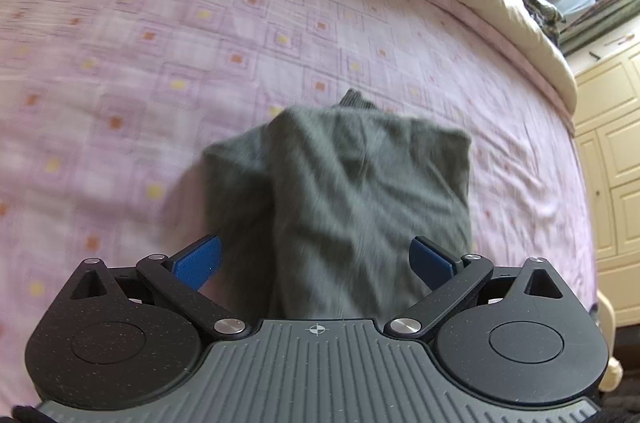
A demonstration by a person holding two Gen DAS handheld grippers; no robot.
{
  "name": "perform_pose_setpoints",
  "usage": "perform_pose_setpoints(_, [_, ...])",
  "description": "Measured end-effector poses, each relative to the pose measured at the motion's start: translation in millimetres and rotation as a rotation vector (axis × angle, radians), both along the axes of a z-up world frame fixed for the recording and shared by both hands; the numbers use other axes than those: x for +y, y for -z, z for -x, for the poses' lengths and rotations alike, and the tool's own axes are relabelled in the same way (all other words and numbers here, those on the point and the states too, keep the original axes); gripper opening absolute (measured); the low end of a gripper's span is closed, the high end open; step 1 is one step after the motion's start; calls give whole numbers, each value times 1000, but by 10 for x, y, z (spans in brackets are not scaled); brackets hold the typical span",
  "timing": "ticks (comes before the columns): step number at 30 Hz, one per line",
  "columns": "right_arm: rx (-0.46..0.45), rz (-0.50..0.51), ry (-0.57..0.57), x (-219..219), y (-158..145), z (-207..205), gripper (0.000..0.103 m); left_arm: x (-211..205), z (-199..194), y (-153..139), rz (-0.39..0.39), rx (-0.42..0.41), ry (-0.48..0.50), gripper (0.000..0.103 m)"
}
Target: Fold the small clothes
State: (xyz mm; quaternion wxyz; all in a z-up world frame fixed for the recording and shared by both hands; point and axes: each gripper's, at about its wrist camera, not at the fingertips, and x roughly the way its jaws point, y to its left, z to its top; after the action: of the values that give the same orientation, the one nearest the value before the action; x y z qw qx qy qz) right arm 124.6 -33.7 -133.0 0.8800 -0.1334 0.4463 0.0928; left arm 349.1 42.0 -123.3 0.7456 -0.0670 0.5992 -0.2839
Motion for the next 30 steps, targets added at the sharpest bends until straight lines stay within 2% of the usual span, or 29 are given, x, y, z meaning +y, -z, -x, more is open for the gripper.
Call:
perform_pose_setpoints(2, [7, -10, 4, 7, 1, 4, 18, -87, -84, 70, 2, 14, -2, 98])
perform_pose_setpoints(3, [11, -15, 7, 5, 16, -9, 18, -123, -116, 97, 3, 19, -2, 85])
perform_pose_setpoints(5, [19, -29, 18, 8, 22, 0, 18, -194, -168, 138, 5, 27, 13, 73])
perform_pose_setpoints(7, [22, -43, 31, 1, 16, 6, 18, -247, -180, 151, 37, 17, 44, 55])
perform_pose_setpoints(9, [21, -60, 46, -6, -3, 8, 18, -281, -179, 152, 13, -6, 47, 18])
perform_pose_setpoints(10, [20, -70, 51, -7, -22, 8, 17, -284, -176, 140, -8, -25, 45, 14])
perform_pose_setpoints(15, [-2, -120, 39, 68, -123, -37, 16, -128, -148, -96, -38, -165, 53, 12])
perform_pose_setpoints(17, [13, -133, 30, 143, -63, -105, 16, -19, -207, -104, -44, -158, 51, 12])
perform_pose_setpoints(22, [109, -127, -26, 312, 260, -322, 16, 191, -343, 50, -136, -143, 15, 12])
perform_pose_setpoints(26, [156, -118, -47, 280, 371, -379, 22, 304, -361, 96, -169, -131, -7, 13])
perform_pose_setpoints(28, [148, -132, -41, 219, 346, -356, 24, 354, -358, 55, -141, -121, -37, 13])
perform_pose_setpoints(30, [147, -141, -34, 168, 344, -334, 25, 366, -326, -56, -99, -140, -68, 26])
